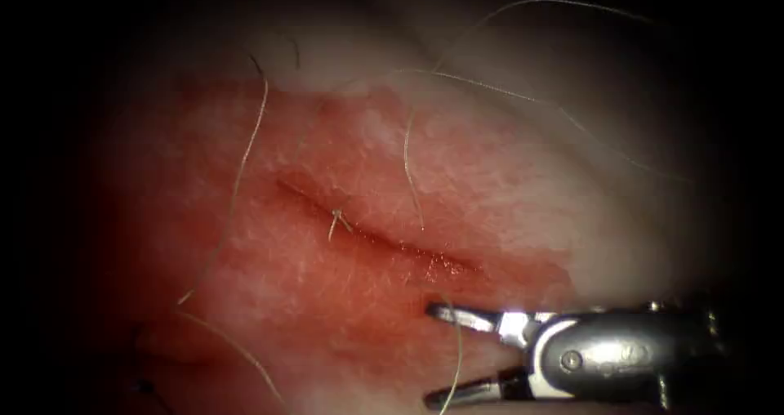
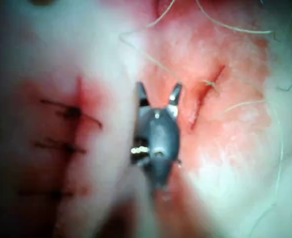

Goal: Wound Closure

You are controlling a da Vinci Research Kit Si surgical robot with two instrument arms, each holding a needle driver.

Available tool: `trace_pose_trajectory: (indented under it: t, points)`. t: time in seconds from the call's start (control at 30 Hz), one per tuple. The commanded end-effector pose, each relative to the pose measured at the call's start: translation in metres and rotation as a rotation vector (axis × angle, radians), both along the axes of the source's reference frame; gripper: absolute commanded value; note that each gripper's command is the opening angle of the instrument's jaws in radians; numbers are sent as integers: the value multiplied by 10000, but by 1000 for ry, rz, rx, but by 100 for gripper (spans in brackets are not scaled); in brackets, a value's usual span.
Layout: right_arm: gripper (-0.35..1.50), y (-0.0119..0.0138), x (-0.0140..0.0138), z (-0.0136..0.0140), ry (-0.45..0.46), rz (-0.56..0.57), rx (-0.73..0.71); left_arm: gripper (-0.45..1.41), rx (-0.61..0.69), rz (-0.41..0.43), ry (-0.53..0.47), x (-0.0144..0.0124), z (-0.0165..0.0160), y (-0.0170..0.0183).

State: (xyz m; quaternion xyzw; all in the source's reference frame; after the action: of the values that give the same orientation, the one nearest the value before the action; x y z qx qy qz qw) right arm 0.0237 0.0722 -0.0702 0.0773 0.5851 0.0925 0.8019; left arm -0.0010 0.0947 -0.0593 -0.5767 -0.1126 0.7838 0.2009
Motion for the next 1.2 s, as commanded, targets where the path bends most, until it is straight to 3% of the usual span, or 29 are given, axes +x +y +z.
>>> trace_pose_trajectory:
  t: [0.03,0.2,0.47,0.8,0.93,1.2]
  points:
    - [130,4,6,6,-12,16,-1,-35,1,0,-1,-5,7,-4]
    - [128,10,11,11,-17,39,12,-35,1,0,-1,-6,7,-4]
    - [126,25,-5,23,-71,60,27,-35,1,0,-1,-6,6,-4]
    - [123,32,41,26,-55,100,37,-35,1,-1,-1,-7,6,-4]
    - [110,29,41,35,-57,101,29,-35,1,-1,-1,-7,6,-4]
    - [106,29,35,53,-62,112,37,-35,1,-1,0,-7,6,-4]
